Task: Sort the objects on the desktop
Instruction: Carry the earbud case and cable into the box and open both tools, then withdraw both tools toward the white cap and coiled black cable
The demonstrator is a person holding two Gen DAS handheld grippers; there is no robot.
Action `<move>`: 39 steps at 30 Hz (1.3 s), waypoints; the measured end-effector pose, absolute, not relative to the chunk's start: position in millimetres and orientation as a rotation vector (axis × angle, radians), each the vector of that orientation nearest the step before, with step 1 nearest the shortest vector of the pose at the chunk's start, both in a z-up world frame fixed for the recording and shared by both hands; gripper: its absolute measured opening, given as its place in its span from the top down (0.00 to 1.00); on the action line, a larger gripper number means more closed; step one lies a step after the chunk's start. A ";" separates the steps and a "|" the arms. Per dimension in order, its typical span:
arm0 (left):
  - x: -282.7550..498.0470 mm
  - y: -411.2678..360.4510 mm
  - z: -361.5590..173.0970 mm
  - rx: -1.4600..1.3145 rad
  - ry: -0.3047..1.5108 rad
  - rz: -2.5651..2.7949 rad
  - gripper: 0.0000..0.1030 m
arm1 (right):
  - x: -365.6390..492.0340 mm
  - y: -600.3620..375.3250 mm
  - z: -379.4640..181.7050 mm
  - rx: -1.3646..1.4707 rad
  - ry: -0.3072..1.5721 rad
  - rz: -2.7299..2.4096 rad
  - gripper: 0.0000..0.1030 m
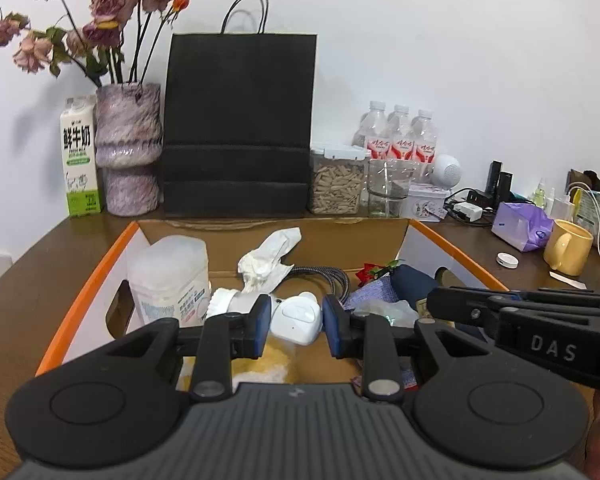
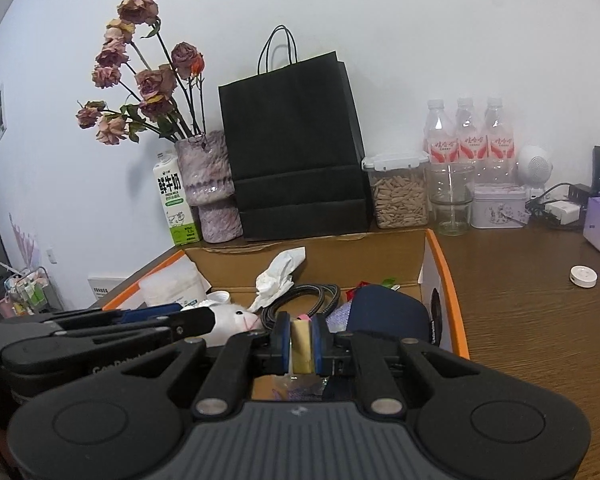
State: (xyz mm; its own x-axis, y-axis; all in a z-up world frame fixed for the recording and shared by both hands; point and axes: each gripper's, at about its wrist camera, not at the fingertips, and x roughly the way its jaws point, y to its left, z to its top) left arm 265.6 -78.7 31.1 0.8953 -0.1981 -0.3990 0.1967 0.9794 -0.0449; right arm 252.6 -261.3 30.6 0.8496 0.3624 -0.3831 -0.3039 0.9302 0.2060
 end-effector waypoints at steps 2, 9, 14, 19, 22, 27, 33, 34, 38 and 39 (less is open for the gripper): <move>263.0 -80.1 31.6 0.009 0.397 -0.194 0.59 | 252.5 -262.0 30.9 0.138 0.432 0.352 0.90; 247.8 -70.5 39.9 0.022 0.292 -0.026 0.00 | 241.6 -266.0 34.6 0.125 0.363 0.267 0.22; 244.0 -66.2 41.3 0.003 0.297 -0.031 0.00 | 237.9 -271.7 37.8 0.142 0.332 0.273 0.00; 239.9 -69.1 38.9 0.027 0.303 -0.045 0.00 | 234.9 -268.4 37.3 0.115 0.334 0.277 0.00; 240.2 -69.4 36.6 0.033 0.310 -0.053 0.00 | 233.0 -268.7 36.3 0.111 0.336 0.275 0.00; 241.5 -65.8 34.4 0.026 0.317 -0.048 0.00 | 233.1 -271.2 33.6 0.115 0.342 0.264 0.00; 241.7 -63.8 31.7 0.028 0.321 -0.037 0.00 | 234.0 -270.7 26.9 0.103 0.352 0.254 0.00; 241.2 -63.4 31.1 0.029 0.321 -0.035 0.00 | 233.9 -270.3 26.3 0.098 0.352 0.254 0.00; 237.0 -58.1 26.3 0.022 0.331 -0.012 0.00 | 229.9 -267.5 24.6 0.076 0.340 0.249 0.00; 235.1 -55.8 25.3 0.016 0.334 -0.006 0.00 | 228.6 -266.9 24.1 0.072 0.338 0.248 0.00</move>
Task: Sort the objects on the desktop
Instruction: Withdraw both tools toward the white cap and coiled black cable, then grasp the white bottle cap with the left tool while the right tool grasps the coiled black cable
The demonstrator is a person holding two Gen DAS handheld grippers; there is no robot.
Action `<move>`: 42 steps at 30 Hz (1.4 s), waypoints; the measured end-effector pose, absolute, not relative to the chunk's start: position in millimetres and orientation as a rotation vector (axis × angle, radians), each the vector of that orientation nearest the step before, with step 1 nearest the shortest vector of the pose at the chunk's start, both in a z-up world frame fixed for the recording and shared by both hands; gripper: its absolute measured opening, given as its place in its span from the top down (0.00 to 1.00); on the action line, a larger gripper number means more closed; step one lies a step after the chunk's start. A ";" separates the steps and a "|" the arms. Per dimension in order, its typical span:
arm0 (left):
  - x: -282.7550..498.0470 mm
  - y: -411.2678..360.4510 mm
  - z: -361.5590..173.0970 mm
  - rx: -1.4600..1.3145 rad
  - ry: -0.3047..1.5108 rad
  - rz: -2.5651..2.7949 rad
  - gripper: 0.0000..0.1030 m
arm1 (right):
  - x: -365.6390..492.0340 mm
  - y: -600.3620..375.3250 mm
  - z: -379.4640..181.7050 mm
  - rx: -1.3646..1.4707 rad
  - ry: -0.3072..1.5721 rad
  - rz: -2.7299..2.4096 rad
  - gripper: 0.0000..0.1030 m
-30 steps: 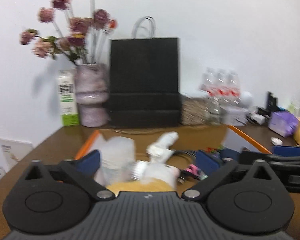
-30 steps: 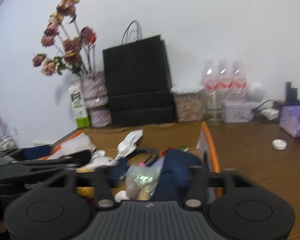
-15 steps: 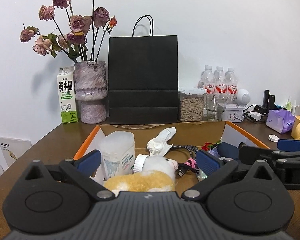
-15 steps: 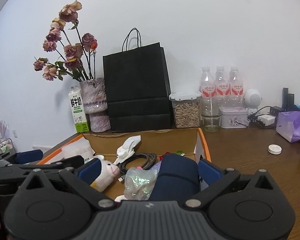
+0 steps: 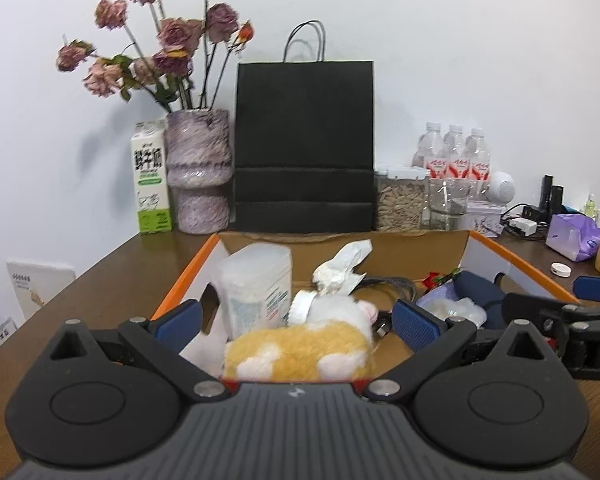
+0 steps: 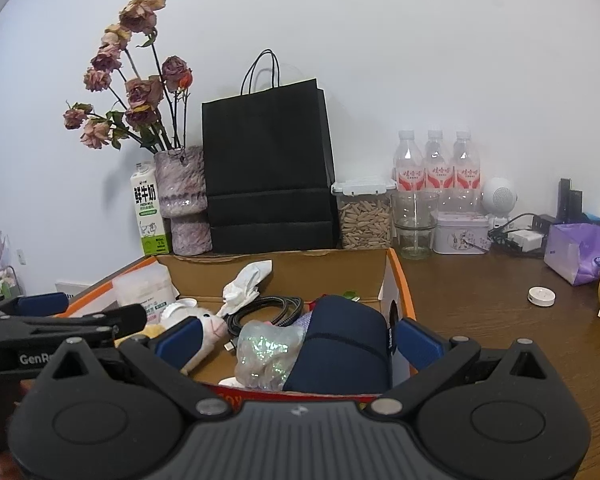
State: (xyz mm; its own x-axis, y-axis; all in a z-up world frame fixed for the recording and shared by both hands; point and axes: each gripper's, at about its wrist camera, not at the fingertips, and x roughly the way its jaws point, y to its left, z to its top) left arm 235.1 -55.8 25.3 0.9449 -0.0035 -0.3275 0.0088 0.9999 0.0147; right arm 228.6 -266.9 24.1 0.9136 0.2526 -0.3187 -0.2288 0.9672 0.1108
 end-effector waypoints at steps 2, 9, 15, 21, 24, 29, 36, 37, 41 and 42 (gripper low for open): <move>230.0 -51.4 24.4 0.007 0.331 0.015 0.00 | 224.8 -266.1 23.0 0.062 0.330 0.241 0.00; 216.6 -35.3 24.4 -0.027 0.331 0.033 0.00 | 203.8 -266.7 20.7 0.026 0.287 0.219 0.00; 202.8 -21.6 21.7 -0.053 0.364 0.012 0.00 | 184.1 -264.3 15.0 -0.004 0.318 0.211 0.00; 192.1 -22.0 15.0 0.005 0.446 -0.038 0.00 | 166.7 -252.5 9.9 -0.066 0.359 0.246 0.00; 190.0 -25.6 10.9 0.041 0.474 -0.053 0.00 | 163.1 -246.0 6.1 -0.098 0.401 0.267 0.01; 191.3 -27.0 4.8 0.060 0.506 -0.065 0.00 | 158.9 -235.2 0.5 -0.148 0.458 0.293 0.11; 196.4 -27.7 -0.7 0.067 0.546 -0.071 0.00 | 164.9 -228.6 -5.3 -0.171 0.543 0.325 0.33; 197.1 -27.6 -1.3 0.066 0.550 -0.072 0.00 | 166.3 -227.8 -6.4 -0.172 0.558 0.330 0.36; 198.8 -25.3 -3.6 0.056 0.563 -0.076 0.00 | 172.2 -223.7 -11.0 -0.176 0.609 0.349 0.47; 199.4 -24.8 -4.1 0.053 0.567 -0.077 0.00 | 173.7 -222.6 -12.0 -0.177 0.618 0.352 0.48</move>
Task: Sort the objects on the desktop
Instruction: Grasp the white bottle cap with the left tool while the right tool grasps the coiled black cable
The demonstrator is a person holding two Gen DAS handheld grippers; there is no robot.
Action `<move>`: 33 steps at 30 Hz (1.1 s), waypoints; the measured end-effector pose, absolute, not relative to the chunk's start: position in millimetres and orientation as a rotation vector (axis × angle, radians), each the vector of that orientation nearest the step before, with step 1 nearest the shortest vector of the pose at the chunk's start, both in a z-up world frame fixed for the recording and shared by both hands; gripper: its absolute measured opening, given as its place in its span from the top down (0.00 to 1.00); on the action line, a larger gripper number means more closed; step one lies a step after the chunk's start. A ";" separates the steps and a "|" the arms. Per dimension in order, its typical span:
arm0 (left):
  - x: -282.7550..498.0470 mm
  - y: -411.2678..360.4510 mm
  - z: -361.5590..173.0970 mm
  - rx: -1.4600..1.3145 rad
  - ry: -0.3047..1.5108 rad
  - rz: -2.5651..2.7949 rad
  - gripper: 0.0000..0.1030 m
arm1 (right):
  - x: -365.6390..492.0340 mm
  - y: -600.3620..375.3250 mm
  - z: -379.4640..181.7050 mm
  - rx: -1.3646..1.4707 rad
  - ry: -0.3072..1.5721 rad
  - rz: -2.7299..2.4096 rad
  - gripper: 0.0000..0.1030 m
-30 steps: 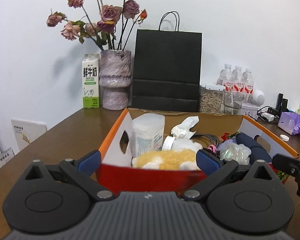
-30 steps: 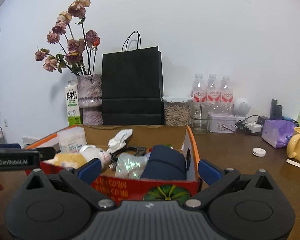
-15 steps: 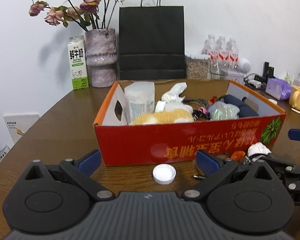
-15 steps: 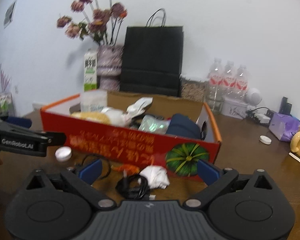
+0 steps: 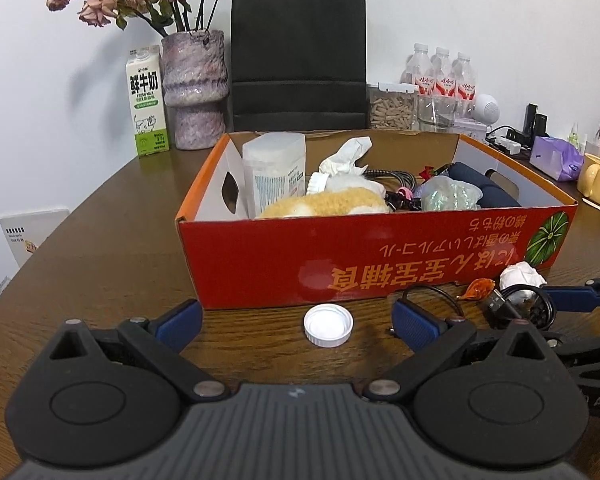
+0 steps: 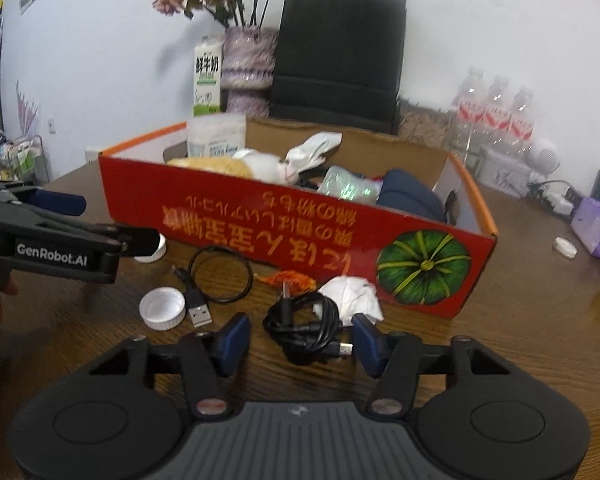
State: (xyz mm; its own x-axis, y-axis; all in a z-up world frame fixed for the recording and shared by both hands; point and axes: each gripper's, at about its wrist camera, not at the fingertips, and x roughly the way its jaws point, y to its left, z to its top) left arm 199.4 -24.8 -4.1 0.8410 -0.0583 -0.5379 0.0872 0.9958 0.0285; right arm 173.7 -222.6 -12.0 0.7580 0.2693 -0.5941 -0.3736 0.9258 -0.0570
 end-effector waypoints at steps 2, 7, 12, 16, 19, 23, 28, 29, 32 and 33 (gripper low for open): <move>200.6 -24.0 -5.0 0.048 0.574 -0.078 0.00 | 176.2 -221.9 -12.3 -0.168 0.622 0.364 0.49; 203.4 -23.9 -7.3 0.044 0.586 -0.081 0.00 | 181.6 -223.4 -12.6 -0.138 0.632 0.377 0.54; 206.6 -24.0 -9.7 0.039 0.596 -0.089 0.00 | 182.8 -226.4 -12.6 -0.114 0.637 0.384 0.56; 208.0 -23.5 -10.9 0.029 0.603 -0.098 0.08 | 185.0 -230.0 -11.7 -0.091 0.638 0.373 0.56; 210.1 -22.4 -12.2 0.014 0.619 -0.111 0.22 | 185.3 -230.2 -11.6 -0.090 0.638 0.369 0.56; 213.0 -20.9 -14.3 -0.008 0.642 -0.132 0.31 | 184.8 -228.9 -11.8 -0.098 0.639 0.368 0.56; 213.5 -21.3 -14.3 -0.005 0.643 -0.128 0.38 | 184.6 -228.5 -12.0 -0.100 0.639 0.368 0.56; 213.4 -21.6 -14.1 -0.003 0.642 -0.126 0.42 | 184.6 -228.3 -12.2 -0.101 0.639 0.369 0.56; 213.4 -22.5 -13.6 0.001 0.639 -0.127 0.52 | 184.7 -228.1 -12.2 -0.102 0.639 0.369 0.56; 213.0 -22.6 -13.3 0.001 0.637 -0.129 0.63 | 184.7 -228.0 -12.2 -0.102 0.639 0.369 0.56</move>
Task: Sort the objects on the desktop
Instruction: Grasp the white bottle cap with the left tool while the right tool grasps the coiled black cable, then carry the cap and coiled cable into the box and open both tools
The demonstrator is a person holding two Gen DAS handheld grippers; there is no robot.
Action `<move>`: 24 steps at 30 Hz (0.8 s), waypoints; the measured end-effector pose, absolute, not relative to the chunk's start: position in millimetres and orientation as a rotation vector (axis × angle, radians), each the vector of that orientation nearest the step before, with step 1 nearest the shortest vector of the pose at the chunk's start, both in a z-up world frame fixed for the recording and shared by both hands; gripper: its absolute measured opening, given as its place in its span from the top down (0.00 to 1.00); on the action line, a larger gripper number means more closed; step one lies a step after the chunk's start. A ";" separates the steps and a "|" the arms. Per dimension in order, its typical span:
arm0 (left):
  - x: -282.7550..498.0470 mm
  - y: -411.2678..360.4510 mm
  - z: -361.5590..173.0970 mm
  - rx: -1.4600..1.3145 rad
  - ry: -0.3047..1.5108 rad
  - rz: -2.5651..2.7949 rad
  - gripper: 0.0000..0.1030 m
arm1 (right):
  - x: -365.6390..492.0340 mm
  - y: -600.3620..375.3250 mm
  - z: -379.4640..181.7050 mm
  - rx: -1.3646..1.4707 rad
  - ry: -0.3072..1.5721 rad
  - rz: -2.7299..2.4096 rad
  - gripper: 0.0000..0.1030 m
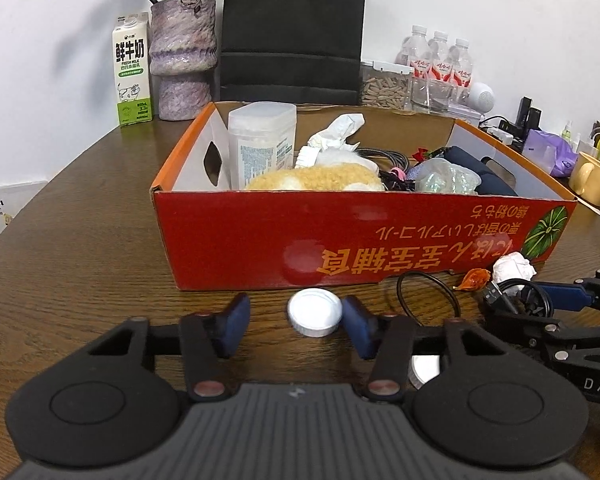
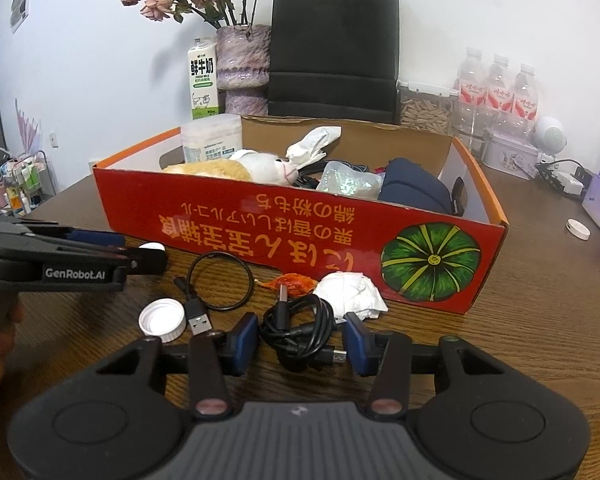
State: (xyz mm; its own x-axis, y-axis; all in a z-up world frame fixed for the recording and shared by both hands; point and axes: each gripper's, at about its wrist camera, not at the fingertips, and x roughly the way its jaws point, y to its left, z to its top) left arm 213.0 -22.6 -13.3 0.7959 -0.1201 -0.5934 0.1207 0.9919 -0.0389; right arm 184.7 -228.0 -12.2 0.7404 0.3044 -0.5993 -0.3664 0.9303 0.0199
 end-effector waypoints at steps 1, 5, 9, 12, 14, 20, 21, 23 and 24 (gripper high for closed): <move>213.2 -22.6 -13.2 0.001 0.636 -0.130 0.67 | 184.6 -228.0 -12.3 -0.102 0.639 0.369 0.56; 212.9 -22.1 -12.7 -0.008 0.631 -0.143 0.72 | 184.6 -227.9 -12.4 -0.104 0.638 0.368 0.56; 213.3 -21.5 -12.7 -0.014 0.630 -0.140 0.72 | 184.4 -227.8 -12.6 -0.104 0.637 0.368 0.56; 212.4 -21.1 -11.8 -0.018 0.624 -0.133 0.72 | 183.8 -228.3 -12.5 -0.101 0.633 0.365 0.56; 210.7 -21.5 -10.8 -0.013 0.619 -0.126 0.72 | 181.9 -229.3 -11.5 -0.095 0.621 0.364 0.57; 196.8 -21.5 -0.5 -0.014 0.557 -0.129 0.72 | 166.2 -228.9 -3.7 -0.109 0.538 0.365 0.57; 193.8 -21.0 2.1 -0.020 0.547 -0.132 0.72 | 164.4 -229.2 -1.8 -0.105 0.532 0.368 0.57; 188.2 -19.9 7.4 -0.032 0.526 -0.140 0.72 | 161.3 -230.4 2.5 -0.100 0.513 0.370 0.57; 184.9 -19.2 11.1 -0.039 0.511 -0.143 0.72 | 159.8 -231.7 5.5 -0.096 0.501 0.370 0.57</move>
State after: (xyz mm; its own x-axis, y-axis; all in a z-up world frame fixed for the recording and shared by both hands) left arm 184.9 -19.2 11.1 0.8622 -0.1463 -0.4849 0.1268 0.9892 -0.0730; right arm 159.8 -231.7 5.5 0.8122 0.3231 -0.4858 -0.3697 0.9291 -0.0001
